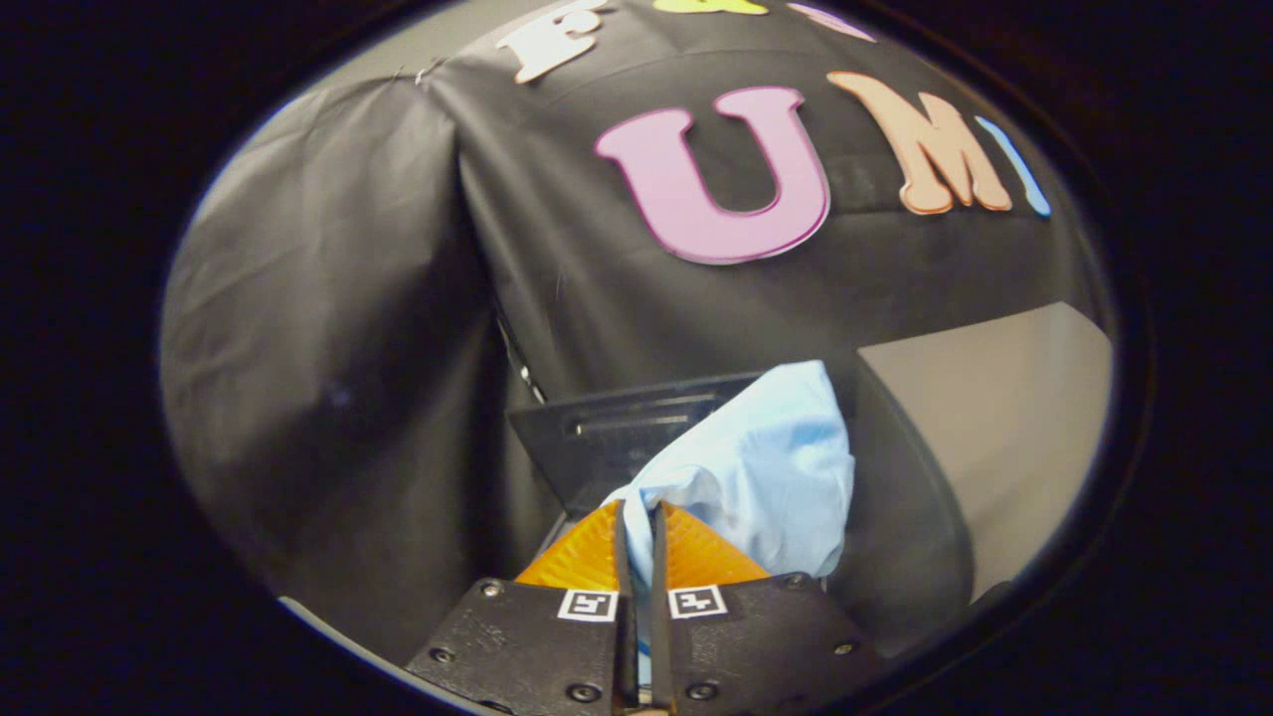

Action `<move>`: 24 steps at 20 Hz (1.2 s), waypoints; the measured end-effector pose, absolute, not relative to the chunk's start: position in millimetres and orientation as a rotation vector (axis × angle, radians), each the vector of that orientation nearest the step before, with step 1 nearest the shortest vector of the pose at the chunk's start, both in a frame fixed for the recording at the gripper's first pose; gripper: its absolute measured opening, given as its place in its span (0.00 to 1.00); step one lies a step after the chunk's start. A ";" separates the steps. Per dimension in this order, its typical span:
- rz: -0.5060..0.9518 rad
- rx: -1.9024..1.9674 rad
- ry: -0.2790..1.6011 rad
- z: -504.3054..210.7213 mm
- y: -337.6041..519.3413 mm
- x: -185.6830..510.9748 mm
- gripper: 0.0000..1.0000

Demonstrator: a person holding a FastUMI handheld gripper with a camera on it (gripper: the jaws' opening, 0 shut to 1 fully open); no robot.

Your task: Put the clothes into the washing machine and then close the washing machine lid.

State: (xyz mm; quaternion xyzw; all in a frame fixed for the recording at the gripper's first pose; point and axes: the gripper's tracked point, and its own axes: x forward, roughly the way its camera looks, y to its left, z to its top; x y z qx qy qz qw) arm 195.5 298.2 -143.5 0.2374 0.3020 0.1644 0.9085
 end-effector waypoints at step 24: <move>0.510 0.429 0.541 -61.6 322.6 176.6 0.05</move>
